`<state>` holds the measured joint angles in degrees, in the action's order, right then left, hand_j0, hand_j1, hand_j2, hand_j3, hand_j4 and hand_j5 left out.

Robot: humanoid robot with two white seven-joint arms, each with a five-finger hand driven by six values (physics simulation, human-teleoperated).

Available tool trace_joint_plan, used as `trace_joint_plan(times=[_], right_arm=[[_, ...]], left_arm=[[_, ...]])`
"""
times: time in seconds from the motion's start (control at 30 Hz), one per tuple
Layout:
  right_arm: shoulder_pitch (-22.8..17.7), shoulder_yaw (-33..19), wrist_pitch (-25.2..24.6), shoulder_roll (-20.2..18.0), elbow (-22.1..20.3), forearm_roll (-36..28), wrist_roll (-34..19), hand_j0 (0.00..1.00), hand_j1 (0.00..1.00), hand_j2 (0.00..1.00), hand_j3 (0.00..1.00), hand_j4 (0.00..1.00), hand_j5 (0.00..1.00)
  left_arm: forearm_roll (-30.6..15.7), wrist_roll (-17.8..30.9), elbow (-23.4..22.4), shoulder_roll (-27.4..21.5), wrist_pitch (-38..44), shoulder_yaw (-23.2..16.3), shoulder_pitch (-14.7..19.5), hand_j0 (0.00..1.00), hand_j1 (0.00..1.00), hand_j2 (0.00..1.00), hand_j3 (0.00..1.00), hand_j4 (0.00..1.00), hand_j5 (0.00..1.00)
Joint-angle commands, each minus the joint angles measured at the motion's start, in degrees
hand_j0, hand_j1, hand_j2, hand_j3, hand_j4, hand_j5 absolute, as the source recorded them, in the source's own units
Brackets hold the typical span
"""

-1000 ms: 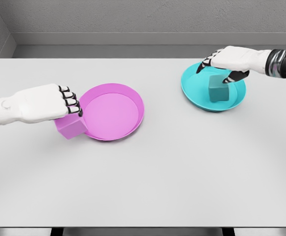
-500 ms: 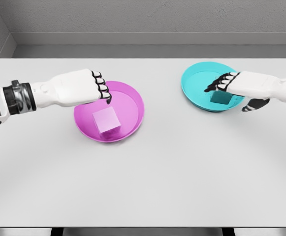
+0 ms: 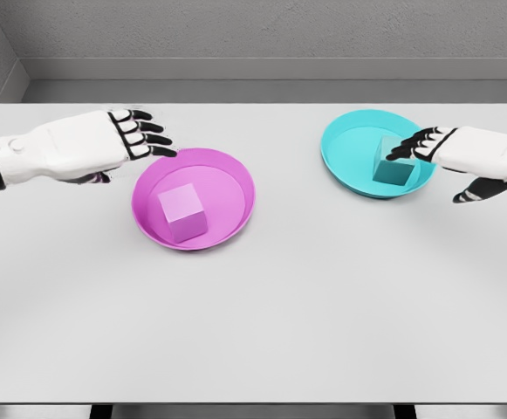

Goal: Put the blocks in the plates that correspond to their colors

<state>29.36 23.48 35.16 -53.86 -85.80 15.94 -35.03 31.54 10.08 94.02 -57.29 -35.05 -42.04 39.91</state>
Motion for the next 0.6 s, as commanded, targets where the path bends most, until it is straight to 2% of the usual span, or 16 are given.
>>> trace_joint_plan(times=[0.0, 0.07, 0.1, 0.17, 0.57], right_arm=[[-0.6, -1.2, -0.2, 0.2, 0.1, -0.4, 0.0, 1.00, 1.00, 1.00, 1.00, 1.00, 1.00], [-1.8, -3.0, -0.2, 0.4, -0.1, -0.4, 0.0, 1.00, 1.00, 1.00, 1.00, 1.00, 1.00], [-2.2, -4.0, -0.2, 0.4, -0.2, -0.4, 0.0, 1.00, 1.00, 1.00, 1.00, 1.00, 1.00], [-2.6, -4.1, -0.2, 0.5, -0.1, -0.3, 0.0, 1.00, 1.00, 1.00, 1.00, 1.00, 1.00], [-3.0, -4.1, -0.2, 0.4, 0.0, -0.2, 0.0, 1.00, 1.00, 1.00, 1.00, 1.00, 1.00]], left_arm=[[-3.9, -0.1, 0.6, -5.0, 0.1, 0.2, -0.4, 1.00, 1.00, 1.00, 1.00, 1.00, 1.00], [-6.2, -0.1, 0.7, -7.4, 0.1, 0.2, -1.9, 1.00, 1.00, 1.00, 1.00, 1.00, 1.00], [-7.5, 0.2, 0.7, -9.7, 0.1, 0.3, -4.2, 1.00, 1.00, 1.00, 1.00, 1.00, 1.00], [-7.5, 0.3, 0.5, -10.6, 0.1, 1.1, -5.5, 1.00, 1.00, 1.00, 1.00, 1.00, 1.00], [-7.6, 0.2, 0.5, -11.2, 0.1, 1.2, -6.4, 1.00, 1.00, 1.00, 1.00, 1.00, 1.00]])
